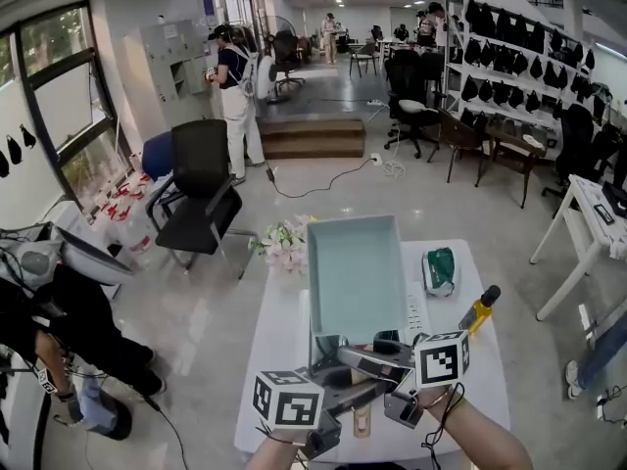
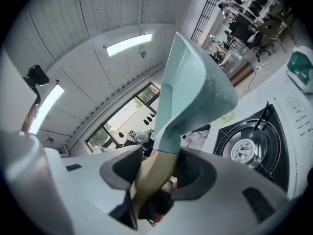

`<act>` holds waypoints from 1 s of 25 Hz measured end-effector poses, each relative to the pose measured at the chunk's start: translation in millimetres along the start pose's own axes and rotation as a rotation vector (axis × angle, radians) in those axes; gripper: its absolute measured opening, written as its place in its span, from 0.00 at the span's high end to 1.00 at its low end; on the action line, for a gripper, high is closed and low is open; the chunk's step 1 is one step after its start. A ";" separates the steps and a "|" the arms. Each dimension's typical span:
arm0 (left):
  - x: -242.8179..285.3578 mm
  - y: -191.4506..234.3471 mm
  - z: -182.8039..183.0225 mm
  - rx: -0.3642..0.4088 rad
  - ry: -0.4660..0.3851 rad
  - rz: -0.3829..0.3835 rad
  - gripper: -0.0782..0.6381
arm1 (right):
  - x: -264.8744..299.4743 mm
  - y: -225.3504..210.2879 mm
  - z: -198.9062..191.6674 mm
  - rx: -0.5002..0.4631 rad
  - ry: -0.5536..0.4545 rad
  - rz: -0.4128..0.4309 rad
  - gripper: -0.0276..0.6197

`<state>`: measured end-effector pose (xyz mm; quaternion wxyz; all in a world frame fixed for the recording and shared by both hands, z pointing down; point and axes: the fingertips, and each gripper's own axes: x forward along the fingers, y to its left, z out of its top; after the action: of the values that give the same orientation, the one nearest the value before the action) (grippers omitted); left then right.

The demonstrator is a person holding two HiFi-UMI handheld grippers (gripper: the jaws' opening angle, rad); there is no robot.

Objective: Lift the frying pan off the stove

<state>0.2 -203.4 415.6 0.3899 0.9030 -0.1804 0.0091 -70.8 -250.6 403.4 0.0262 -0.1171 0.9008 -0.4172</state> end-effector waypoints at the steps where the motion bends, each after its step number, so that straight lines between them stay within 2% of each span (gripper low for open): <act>1: -1.1 -0.5 1.4 0.005 -0.001 -0.002 0.68 | 1.0 1.2 1.2 -0.005 -0.002 -0.001 0.66; 16: -4.2 -11.4 15.7 0.075 -0.013 -0.013 0.68 | 1.5 17.5 16.8 -0.073 -0.027 -0.001 0.66; 25: 0.9 -17.0 17.3 0.089 -0.013 -0.016 0.68 | -5.4 19.5 20.3 -0.089 -0.029 -0.004 0.66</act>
<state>4.6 -205.2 391.7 0.3483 0.9208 -0.1752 0.0084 -66.3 -252.2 375.1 0.0332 -0.1259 0.9178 -0.3750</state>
